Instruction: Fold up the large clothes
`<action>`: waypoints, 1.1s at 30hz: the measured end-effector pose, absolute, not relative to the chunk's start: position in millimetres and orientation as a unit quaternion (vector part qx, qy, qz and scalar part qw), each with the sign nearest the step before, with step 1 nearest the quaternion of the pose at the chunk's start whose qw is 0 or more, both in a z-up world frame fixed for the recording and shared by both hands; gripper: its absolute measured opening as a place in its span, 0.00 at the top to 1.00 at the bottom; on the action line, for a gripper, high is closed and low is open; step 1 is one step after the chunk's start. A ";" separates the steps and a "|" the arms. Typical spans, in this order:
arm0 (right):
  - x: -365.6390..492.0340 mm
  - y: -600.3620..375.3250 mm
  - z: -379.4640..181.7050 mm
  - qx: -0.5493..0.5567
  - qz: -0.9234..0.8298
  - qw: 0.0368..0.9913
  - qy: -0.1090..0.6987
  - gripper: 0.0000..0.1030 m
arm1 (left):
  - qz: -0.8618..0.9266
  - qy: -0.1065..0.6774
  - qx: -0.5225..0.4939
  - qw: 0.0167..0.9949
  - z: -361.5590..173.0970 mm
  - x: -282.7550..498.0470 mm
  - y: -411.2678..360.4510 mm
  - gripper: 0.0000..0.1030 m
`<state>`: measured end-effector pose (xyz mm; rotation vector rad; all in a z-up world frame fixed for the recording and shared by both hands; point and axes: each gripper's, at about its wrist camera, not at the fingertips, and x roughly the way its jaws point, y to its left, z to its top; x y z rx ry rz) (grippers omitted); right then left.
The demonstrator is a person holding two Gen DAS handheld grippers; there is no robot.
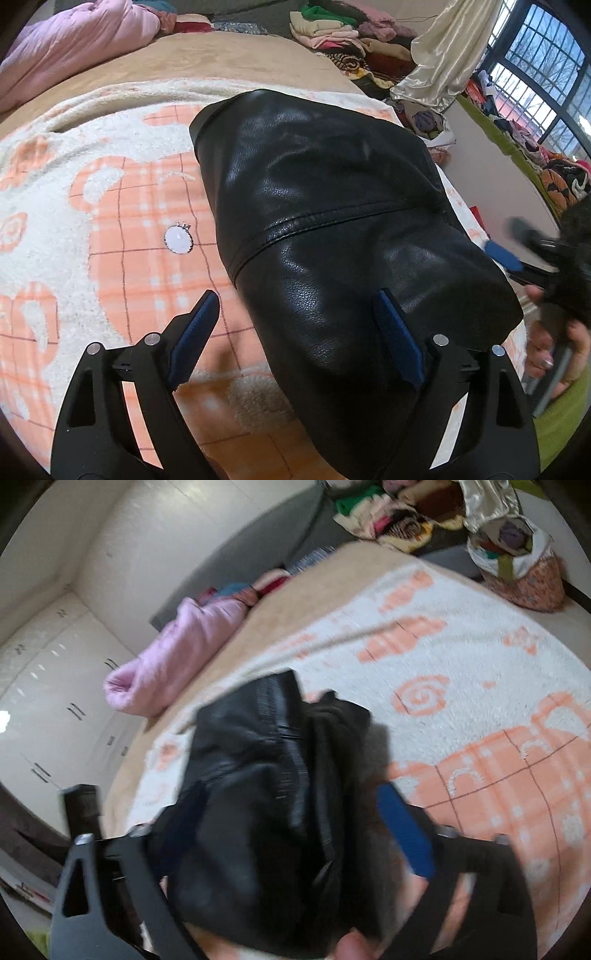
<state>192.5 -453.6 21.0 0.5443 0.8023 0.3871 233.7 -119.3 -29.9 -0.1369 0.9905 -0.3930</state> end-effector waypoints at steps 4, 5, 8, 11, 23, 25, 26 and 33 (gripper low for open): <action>184.2 -445.0 29.1 0.226 0.182 0.871 0.397 0.04 | -0.186 0.471 -0.063 0.860 -29.6 233.4 -119.2 0.24; 186.6 -443.2 22.0 0.217 0.180 0.865 0.415 0.04 | -0.185 0.471 -0.064 0.860 -29.8 233.2 -119.3 0.24; 198.0 -444.4 -8.7 0.215 0.163 0.837 0.475 0.04 | -0.185 0.479 -0.066 0.855 -31.9 231.5 -119.4 0.09; 205.1 -453.1 -40.9 0.244 0.167 0.813 0.502 0.05 | -0.195 0.491 -0.079 0.845 -40.5 228.7 -119.0 0.09; 190.2 -432.4 -48.3 0.291 0.204 0.806 0.474 0.48 | -0.228 0.512 -0.149 0.815 -54.9 231.9 -101.0 0.17; 185.8 -425.0 -44.2 0.286 0.206 0.807 0.473 0.48 | -0.227 0.506 -0.121 0.824 -47.4 229.5 -101.5 0.18; 183.3 -418.6 -42.5 0.291 0.216 0.803 0.473 0.48 | -0.226 0.503 -0.107 0.827 -43.9 229.5 -102.1 0.18; 174.6 -382.2 -38.4 0.247 0.216 0.812 0.482 0.48 | -0.209 0.494 -0.049 0.843 -41.5 222.8 -94.7 0.18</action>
